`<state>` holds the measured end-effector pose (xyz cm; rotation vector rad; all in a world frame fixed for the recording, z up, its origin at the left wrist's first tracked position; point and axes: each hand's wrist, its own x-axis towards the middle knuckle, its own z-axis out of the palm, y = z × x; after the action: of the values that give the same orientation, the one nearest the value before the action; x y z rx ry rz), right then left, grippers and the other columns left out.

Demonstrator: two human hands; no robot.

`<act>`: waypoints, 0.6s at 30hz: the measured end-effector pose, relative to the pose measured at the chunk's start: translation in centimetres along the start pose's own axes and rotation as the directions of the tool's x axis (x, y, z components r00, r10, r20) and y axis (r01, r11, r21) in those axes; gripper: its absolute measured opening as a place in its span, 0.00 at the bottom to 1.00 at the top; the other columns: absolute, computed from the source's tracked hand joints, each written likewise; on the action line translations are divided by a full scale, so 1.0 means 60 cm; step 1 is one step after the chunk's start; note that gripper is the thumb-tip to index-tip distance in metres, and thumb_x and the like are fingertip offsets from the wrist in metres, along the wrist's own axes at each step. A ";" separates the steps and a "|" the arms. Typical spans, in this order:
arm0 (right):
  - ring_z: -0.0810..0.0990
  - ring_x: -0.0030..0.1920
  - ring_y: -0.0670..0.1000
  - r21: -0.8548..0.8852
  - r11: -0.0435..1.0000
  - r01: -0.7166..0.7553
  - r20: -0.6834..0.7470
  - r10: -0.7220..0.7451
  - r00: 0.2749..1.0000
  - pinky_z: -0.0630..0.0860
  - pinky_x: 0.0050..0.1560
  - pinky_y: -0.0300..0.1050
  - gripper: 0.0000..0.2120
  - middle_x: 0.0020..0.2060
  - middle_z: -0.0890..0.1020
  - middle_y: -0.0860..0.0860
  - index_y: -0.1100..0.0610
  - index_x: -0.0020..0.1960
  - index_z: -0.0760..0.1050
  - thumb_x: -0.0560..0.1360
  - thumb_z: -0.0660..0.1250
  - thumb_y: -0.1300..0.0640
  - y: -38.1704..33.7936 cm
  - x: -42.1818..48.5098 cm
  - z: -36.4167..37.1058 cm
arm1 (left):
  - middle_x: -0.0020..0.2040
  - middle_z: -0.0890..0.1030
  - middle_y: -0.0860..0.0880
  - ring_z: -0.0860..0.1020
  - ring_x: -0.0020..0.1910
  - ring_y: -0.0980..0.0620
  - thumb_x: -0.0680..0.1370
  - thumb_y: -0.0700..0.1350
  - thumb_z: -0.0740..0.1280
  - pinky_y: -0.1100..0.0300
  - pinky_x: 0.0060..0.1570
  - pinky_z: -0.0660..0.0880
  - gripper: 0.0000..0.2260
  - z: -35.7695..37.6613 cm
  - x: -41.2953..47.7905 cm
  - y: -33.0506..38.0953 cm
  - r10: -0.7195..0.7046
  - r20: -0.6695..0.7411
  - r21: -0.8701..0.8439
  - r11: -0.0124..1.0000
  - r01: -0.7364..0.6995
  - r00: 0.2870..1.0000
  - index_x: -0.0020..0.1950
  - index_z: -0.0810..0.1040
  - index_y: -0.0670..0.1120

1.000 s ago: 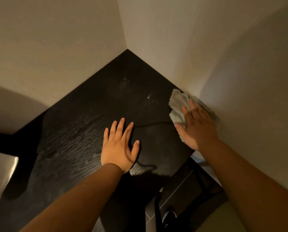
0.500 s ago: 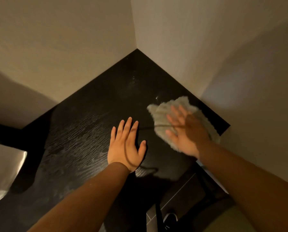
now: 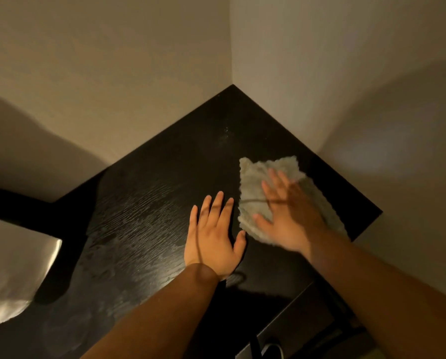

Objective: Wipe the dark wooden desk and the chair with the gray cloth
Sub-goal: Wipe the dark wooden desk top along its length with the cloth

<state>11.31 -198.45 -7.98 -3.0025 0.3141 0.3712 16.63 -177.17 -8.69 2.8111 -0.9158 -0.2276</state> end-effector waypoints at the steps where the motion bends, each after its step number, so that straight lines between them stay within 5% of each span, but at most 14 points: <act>1: 0.39 0.84 0.57 -0.034 0.999 -0.038 -0.006 0.038 0.999 0.42 0.83 0.59 0.45 0.85 0.40 0.56 0.52 0.86 0.43 0.77 0.40 0.28 0.011 0.033 -0.010 | 0.86 0.54 0.52 0.47 0.85 0.49 0.80 0.64 0.57 0.43 0.83 0.45 0.35 0.000 0.001 0.001 -0.004 -0.013 -0.006 1.000 0.004 1.000 0.85 0.58 0.54; 5: 0.36 0.84 0.58 0.007 0.968 -0.252 0.030 0.252 0.967 0.34 0.80 0.56 0.41 0.84 0.37 0.57 0.54 0.85 0.40 0.81 0.42 0.31 0.011 0.125 -0.031 | 0.86 0.56 0.52 0.49 0.85 0.49 0.80 0.63 0.58 0.43 0.82 0.47 0.34 0.002 0.001 0.000 -0.007 -0.022 -0.029 1.000 0.006 1.000 0.84 0.60 0.54; 9: 0.44 0.85 0.58 0.064 0.997 0.041 -0.091 -0.035 0.995 0.47 0.83 0.61 0.35 0.85 0.48 0.58 0.57 0.85 0.55 0.83 0.45 0.40 -0.043 0.032 -0.003 | 0.86 0.56 0.51 0.51 0.85 0.47 0.79 0.63 0.59 0.42 0.82 0.48 0.34 0.005 -0.002 -0.005 0.004 -0.001 -0.023 1.000 -0.004 1.000 0.84 0.61 0.53; 12: 0.41 0.85 0.53 0.047 0.982 0.181 -0.015 -0.180 0.984 0.41 0.82 0.53 0.33 0.85 0.45 0.52 0.53 0.84 0.57 0.83 0.49 0.38 -0.035 -0.014 -0.008 | 0.86 0.57 0.51 0.52 0.85 0.46 0.80 0.64 0.58 0.41 0.82 0.49 0.33 0.005 0.001 -0.007 0.013 -0.012 -0.037 0.999 -0.014 1.000 0.83 0.63 0.53; 15: 0.38 0.84 0.55 -0.102 0.991 0.085 0.011 -0.084 0.996 0.37 0.81 0.53 0.39 0.85 0.38 0.52 0.51 0.86 0.46 0.81 0.45 0.31 -0.001 0.034 -0.023 | 0.85 0.57 0.51 0.52 0.85 0.46 0.80 0.64 0.58 0.41 0.82 0.49 0.33 0.005 0.000 -0.007 0.016 -0.021 -0.024 1.000 -0.017 1.000 0.84 0.62 0.53; 18: 0.44 0.84 0.59 -0.072 0.988 -0.137 -0.063 0.133 0.989 0.46 0.83 0.58 0.43 0.85 0.43 0.56 0.54 0.85 0.49 0.79 0.41 0.30 0.026 0.086 -0.027 | 0.86 0.57 0.51 0.52 0.85 0.47 0.80 0.64 0.57 0.42 0.82 0.49 0.33 0.006 0.001 -0.005 0.008 -0.011 -0.022 1.000 -0.009 1.000 0.84 0.61 0.53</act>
<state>16.22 -201.14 -7.80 -3.0794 0.5219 0.3146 16.78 -176.99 -9.09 2.7850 -0.9171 -0.2200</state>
